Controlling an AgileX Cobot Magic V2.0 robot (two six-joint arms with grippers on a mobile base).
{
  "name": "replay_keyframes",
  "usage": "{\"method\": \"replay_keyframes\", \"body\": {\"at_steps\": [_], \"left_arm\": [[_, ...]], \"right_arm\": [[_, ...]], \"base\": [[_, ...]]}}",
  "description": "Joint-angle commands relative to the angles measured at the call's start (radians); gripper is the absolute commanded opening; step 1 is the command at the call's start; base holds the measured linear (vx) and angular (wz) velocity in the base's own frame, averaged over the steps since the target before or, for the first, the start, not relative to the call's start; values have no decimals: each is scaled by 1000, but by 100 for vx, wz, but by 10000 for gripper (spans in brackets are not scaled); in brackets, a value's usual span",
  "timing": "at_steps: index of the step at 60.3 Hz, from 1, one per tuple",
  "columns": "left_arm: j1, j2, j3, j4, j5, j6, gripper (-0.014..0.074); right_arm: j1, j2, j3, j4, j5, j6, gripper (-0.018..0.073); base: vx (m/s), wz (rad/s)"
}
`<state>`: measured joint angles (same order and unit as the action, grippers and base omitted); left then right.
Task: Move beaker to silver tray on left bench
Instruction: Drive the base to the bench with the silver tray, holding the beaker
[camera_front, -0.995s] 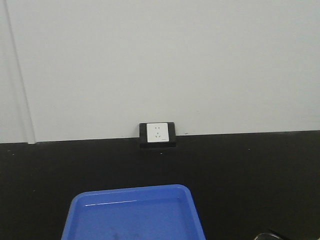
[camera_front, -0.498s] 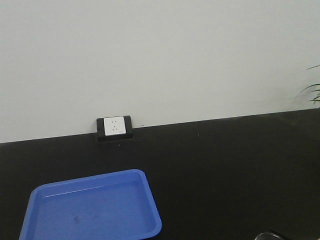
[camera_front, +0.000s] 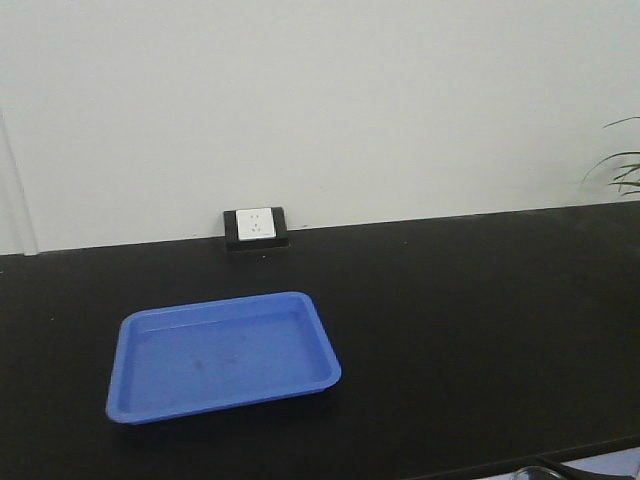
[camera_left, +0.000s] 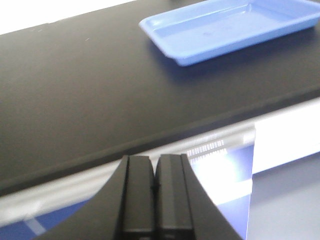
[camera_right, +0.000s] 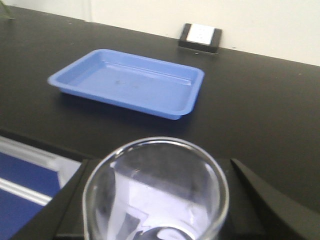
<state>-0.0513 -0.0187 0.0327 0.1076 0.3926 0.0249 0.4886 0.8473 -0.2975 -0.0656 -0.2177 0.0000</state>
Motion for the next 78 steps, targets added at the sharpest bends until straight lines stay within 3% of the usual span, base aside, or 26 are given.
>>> {"method": "replay_keyframes", "body": {"at_steps": [1,78], "left_arm": [[-7,-7,20,-1,-83,-2,1],[-7,-7,20,-1,-83,-2,1]], "right_arm": [[-7,-9,-26,-2,-84,0,-11],[-7,-9,-26,-2,-84,0,-11]], "base": [[-35,26],[-34,45]]}}
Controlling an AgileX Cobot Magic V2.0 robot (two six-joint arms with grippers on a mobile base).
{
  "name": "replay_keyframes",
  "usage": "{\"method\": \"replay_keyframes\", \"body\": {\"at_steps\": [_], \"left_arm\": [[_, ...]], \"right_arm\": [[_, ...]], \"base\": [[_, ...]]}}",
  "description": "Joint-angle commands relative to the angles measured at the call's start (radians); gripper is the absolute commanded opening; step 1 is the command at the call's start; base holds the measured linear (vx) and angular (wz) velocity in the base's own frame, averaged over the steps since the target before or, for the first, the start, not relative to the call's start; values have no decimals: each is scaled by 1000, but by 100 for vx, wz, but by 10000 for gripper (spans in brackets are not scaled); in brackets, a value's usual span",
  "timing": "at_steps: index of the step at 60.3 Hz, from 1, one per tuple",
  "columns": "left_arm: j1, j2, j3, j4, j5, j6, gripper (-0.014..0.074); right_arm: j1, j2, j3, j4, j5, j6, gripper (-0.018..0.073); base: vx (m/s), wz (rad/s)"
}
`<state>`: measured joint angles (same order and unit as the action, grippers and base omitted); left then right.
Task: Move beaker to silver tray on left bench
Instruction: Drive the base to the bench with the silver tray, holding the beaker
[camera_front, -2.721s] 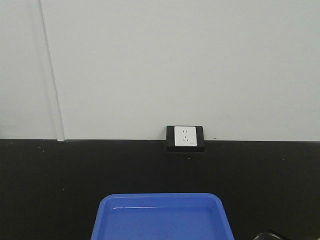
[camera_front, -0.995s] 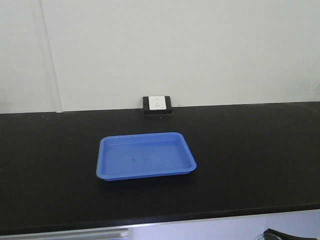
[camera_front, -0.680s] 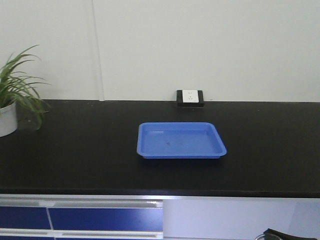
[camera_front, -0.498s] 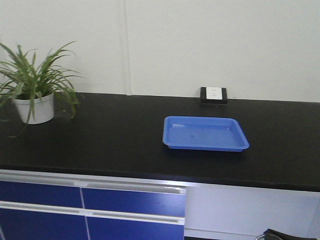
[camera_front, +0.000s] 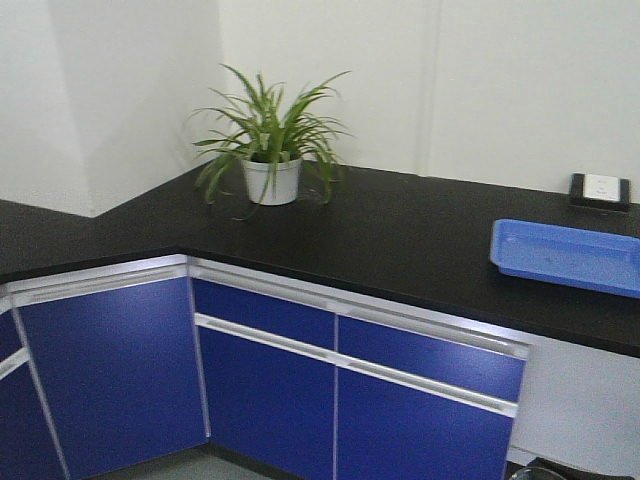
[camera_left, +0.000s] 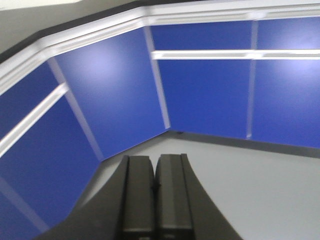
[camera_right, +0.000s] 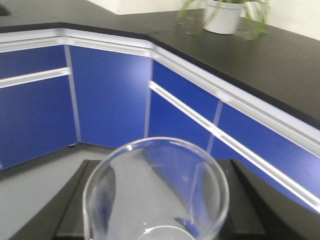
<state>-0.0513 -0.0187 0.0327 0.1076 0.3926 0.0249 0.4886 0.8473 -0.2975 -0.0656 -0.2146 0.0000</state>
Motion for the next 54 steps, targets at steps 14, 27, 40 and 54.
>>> {"method": "replay_keyframes", "body": {"at_steps": [14,27,40,54], "left_arm": [[-7,-7,20,-1,-83,-2,1],[-7,-7,20,-1,-83,-2,1],[-7,-7,20,-1,-83,-2,1],[-7,-7,20,-1,-83,-2,1]], "right_arm": [[-7,-9,-26,-2,-87,0,-11],[-7,-9,-26,-2,-87,0,-11],[-7,-9,-26,-2,-87,0,-11],[-7,-9,-26,-2,-87,0,-11]], "base": [[-20,72],[-13,78],[-5,66],[5,49]]}}
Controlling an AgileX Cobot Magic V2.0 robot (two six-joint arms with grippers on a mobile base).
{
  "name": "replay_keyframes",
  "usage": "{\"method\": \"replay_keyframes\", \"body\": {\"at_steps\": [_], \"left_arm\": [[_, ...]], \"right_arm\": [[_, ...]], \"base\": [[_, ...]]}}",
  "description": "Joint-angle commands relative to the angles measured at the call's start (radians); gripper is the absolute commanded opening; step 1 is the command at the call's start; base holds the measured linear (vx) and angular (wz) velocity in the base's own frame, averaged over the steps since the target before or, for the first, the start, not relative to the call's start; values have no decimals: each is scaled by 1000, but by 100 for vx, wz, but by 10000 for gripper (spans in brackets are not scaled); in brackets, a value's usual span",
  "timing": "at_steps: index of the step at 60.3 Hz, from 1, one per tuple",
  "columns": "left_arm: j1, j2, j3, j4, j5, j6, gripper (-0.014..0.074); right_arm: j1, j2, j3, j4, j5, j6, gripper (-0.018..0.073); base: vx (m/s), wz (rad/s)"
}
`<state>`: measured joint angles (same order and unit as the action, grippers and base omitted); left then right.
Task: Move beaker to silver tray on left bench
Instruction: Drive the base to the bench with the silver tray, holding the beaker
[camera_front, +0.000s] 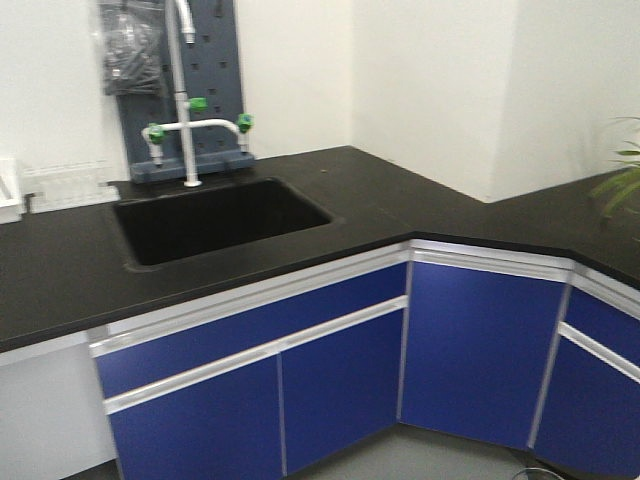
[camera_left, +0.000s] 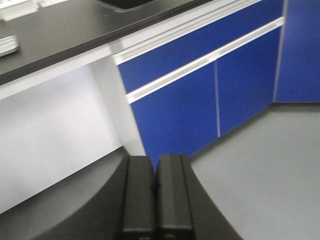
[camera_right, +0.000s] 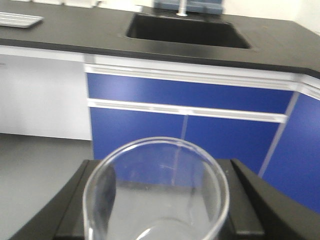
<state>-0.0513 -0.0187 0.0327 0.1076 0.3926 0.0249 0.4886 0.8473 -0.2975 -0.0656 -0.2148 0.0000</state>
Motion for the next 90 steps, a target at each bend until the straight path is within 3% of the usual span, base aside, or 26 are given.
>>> {"method": "replay_keyframes", "body": {"at_steps": [1,60,90], "left_arm": [[-7,-7,20,-1,-83,-2,1],[-7,-7,20,-1,-83,-2,1],[-7,-7,20,-1,-83,-2,1]], "right_arm": [[-7,-9,-26,-2,-87,0,-11],[-7,-9,-26,-2,-87,0,-11],[-7,-9,-26,-2,-88,0,-11]], "base": [[9,46],[18,68],[28,38]]}}
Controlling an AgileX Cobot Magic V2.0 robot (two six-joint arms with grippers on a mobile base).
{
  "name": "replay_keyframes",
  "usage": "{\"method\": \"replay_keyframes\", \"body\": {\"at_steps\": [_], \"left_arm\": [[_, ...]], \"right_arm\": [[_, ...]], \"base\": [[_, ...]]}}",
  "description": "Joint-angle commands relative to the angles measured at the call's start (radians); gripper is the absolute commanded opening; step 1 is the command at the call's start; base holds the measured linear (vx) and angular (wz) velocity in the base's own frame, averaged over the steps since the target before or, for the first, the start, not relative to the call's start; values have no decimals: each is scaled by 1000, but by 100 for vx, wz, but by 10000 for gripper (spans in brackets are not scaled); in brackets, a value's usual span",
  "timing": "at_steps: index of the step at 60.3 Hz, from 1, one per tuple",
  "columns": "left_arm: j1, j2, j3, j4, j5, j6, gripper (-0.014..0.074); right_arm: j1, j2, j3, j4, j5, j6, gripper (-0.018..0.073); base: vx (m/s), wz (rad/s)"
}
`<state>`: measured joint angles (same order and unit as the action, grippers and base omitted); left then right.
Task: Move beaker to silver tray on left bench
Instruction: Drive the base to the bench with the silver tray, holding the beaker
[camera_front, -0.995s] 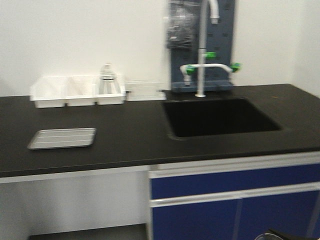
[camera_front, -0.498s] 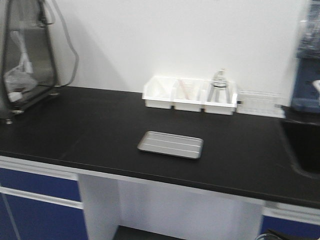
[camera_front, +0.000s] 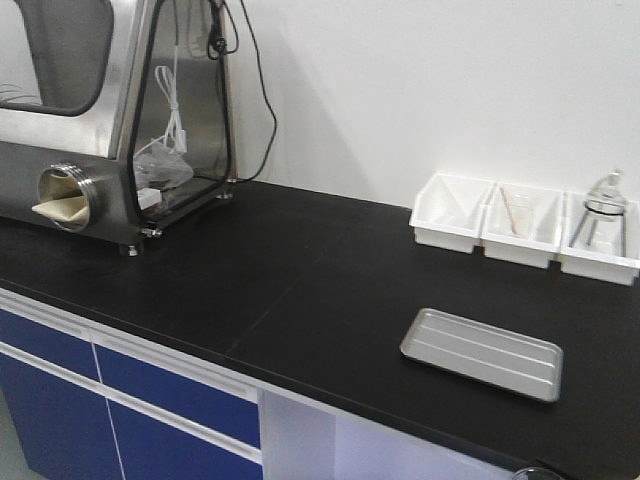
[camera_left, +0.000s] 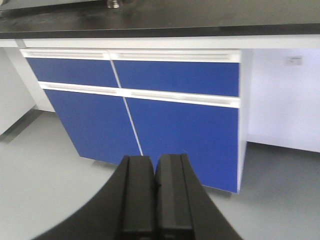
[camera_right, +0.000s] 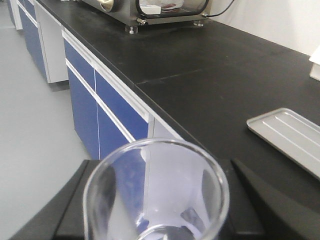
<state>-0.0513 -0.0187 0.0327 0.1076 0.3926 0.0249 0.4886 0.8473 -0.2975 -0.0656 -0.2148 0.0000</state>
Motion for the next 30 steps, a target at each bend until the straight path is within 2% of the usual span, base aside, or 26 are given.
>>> {"method": "replay_keyframes", "body": {"at_steps": [1,17,30], "left_arm": [[-7,-7,20,-1,-83,-2,1],[-7,-7,20,-1,-83,-2,1],[-7,-7,20,-1,-83,-2,1]], "right_arm": [[-7,-9,-26,-2,-88,0,-11],[-7,-9,-26,-2,-88,0,-11],[-7,-9,-26,-2,-88,0,-11]], "base": [[29,20],[30,13],[31,-6]]}}
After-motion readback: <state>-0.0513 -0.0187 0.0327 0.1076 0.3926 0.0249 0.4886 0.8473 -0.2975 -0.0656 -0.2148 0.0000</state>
